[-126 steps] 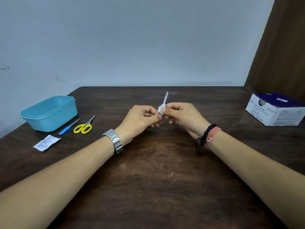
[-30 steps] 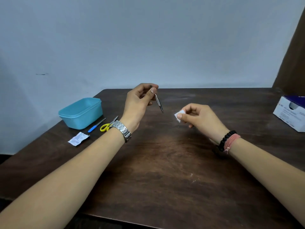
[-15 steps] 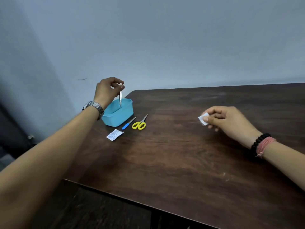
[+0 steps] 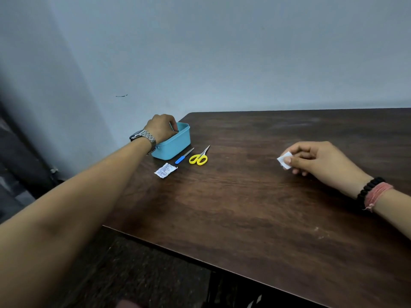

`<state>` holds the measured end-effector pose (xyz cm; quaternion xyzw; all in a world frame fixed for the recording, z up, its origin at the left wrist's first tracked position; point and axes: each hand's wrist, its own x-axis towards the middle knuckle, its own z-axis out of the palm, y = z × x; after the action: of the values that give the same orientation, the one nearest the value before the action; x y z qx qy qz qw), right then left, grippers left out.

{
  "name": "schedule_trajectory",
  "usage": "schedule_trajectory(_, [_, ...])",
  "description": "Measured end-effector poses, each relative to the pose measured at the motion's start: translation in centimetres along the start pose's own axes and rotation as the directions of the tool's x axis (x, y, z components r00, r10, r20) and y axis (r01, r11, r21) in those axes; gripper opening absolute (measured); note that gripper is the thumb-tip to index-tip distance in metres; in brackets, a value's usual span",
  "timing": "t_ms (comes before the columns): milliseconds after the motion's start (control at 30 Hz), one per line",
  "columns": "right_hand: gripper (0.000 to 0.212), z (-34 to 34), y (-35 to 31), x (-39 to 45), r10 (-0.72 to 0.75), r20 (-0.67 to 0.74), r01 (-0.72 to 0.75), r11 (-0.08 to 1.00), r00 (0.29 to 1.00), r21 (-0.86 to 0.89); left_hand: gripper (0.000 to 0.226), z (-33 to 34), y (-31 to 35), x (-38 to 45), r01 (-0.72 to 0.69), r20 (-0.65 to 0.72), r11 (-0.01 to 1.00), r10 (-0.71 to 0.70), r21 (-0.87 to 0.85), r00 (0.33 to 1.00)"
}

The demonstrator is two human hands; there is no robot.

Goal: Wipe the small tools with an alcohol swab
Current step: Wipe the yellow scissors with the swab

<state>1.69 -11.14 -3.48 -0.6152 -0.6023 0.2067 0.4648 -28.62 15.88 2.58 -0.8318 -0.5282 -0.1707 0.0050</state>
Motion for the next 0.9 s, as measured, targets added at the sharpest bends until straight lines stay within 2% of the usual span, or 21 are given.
schedule_trajectory(100, [0.010,0.1,0.0,0.1,0.009,-0.001,-0.009,1.000,1.000,-0.005,0.005,-0.4,0.2,-0.1,-0.016,-0.003,1.000,0.016,0.011,1.000])
schedule_trajectory(167, [0.009,0.0,0.0,0.2,0.011,-0.002,-0.011,1.000,1.000,-0.008,0.008,-1.0,0.7,-0.4,-0.034,-0.056,0.999,0.034,0.000,0.998])
schedule_trajectory(333, [0.010,0.1,0.1,0.3,0.003,-0.002,-0.003,1.000,1.000,-0.018,0.018,-2.3,4.1,-2.4,-0.183,-0.169,0.983,0.176,-0.027,0.970])
schedule_trajectory(400, [0.010,0.1,0.1,0.3,0.001,-0.004,-0.001,1.000,1.000,-0.019,0.021,-2.2,5.3,-3.5,-0.212,-0.122,0.977,0.209,-0.013,0.970])
schedule_trajectory(500, [0.010,0.0,0.1,0.2,0.006,-0.007,-0.006,1.000,1.000,-0.014,0.027,-1.3,6.4,-5.0,-0.242,0.047,0.970,0.241,0.010,0.969])
schedule_trajectory(633, [0.010,0.1,0.1,0.2,0.017,-0.009,-0.018,1.000,1.000,-0.011,0.050,1.1,7.1,-6.3,-0.215,0.221,0.962,0.176,0.170,0.959])
schedule_trajectory(733, [0.010,0.1,0.1,0.2,0.015,-0.012,-0.016,1.000,1.000,-0.009,0.048,2.2,7.4,-6.6,-0.195,0.241,0.952,0.136,0.237,0.961])
schedule_trajectory(900, [0.011,-0.3,0.2,0.4,-0.014,-0.057,0.012,0.999,0.998,-0.039,0.030,3.1,8.6,-7.2,-0.319,0.209,0.883,0.259,0.344,0.943])
